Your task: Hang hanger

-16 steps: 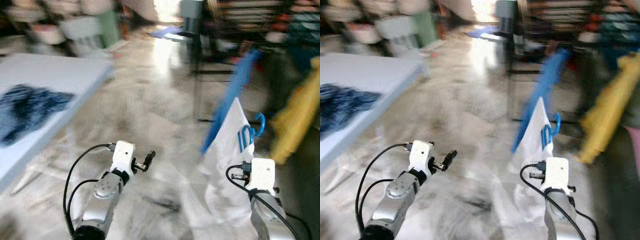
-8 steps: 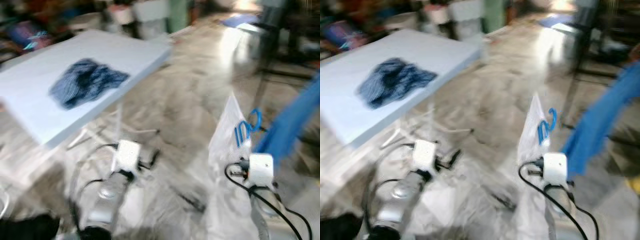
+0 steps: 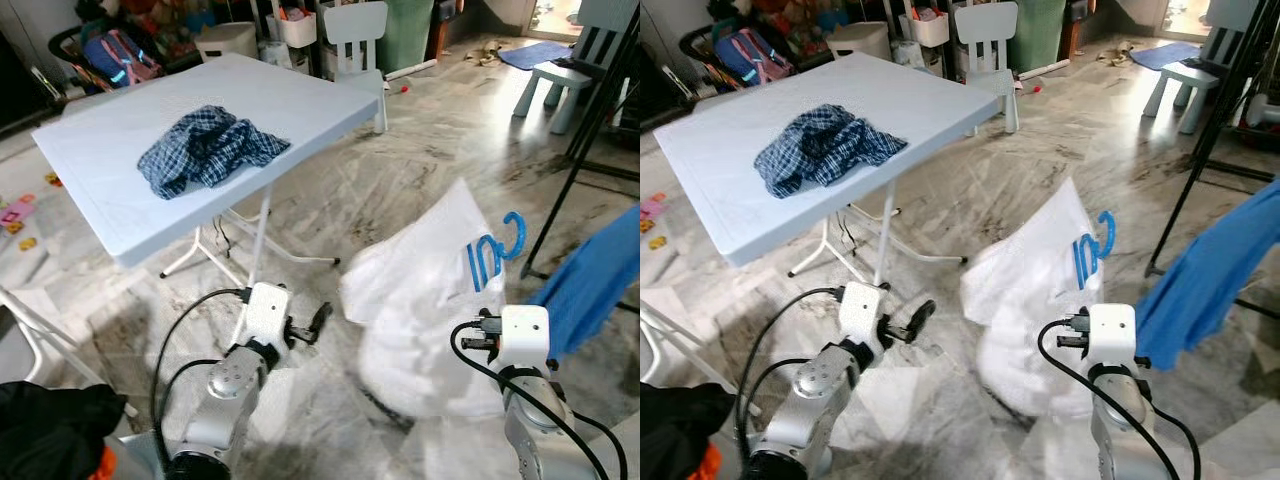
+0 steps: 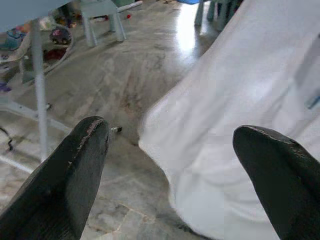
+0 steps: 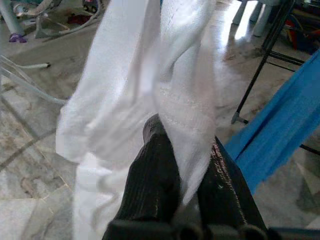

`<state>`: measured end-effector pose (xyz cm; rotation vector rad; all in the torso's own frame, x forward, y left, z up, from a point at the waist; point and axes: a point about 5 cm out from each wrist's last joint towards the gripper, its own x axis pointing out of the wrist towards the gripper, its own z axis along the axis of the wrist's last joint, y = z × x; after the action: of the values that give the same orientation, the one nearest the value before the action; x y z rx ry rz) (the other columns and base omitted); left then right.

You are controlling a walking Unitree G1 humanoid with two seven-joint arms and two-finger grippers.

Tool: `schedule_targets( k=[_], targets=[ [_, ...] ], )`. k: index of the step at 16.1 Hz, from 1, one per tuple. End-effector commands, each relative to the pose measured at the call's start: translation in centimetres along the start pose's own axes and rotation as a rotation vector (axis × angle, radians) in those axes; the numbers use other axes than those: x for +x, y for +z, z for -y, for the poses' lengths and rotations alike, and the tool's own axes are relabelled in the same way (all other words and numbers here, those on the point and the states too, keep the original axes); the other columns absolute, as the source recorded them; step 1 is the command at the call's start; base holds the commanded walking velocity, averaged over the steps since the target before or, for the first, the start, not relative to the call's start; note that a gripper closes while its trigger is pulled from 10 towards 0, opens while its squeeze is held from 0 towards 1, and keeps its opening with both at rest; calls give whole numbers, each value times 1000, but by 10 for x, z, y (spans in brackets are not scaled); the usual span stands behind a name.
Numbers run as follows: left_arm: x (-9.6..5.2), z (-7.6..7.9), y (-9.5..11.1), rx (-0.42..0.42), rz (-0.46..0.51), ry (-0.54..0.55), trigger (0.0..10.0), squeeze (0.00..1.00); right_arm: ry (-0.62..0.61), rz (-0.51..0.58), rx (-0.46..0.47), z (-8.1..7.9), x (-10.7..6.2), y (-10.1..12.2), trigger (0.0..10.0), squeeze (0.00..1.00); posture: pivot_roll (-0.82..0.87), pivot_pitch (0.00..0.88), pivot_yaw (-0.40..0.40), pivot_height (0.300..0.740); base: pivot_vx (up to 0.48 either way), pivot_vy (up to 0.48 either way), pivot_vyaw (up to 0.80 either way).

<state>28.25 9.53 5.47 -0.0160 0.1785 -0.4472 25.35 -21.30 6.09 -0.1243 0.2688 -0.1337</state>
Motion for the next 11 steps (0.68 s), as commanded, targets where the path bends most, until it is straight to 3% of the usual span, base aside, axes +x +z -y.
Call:
schedule_targets(
  k=[1, 5, 8, 11],
  targets=[
    [-1, -6, 3, 5, 10, 12, 10000, 0, 46, 74, 2, -10, 3, 16, 10000, 0, -153, 29, 86, 740, 0, -244, 0],
    [0, -5, 3, 10, 16, 21, 10000, 0, 94, 103, -36, -18, 6, 21, 10000, 0, -119, 7, 55, 740, 0, -275, 0],
    [-1, -17, 6, 12, 42, 88, 10000, 0, 173, 137, -94, -30, 16, 35, 10000, 0, -76, 0, -1, 740, 0, -395, 0],
    [-2, -18, 6, 2, 55, 124, 10000, 0, 211, 146, -104, -35, 27, 40, 10000, 0, -34, 0, -11, 740, 0, -417, 0]
  ],
)
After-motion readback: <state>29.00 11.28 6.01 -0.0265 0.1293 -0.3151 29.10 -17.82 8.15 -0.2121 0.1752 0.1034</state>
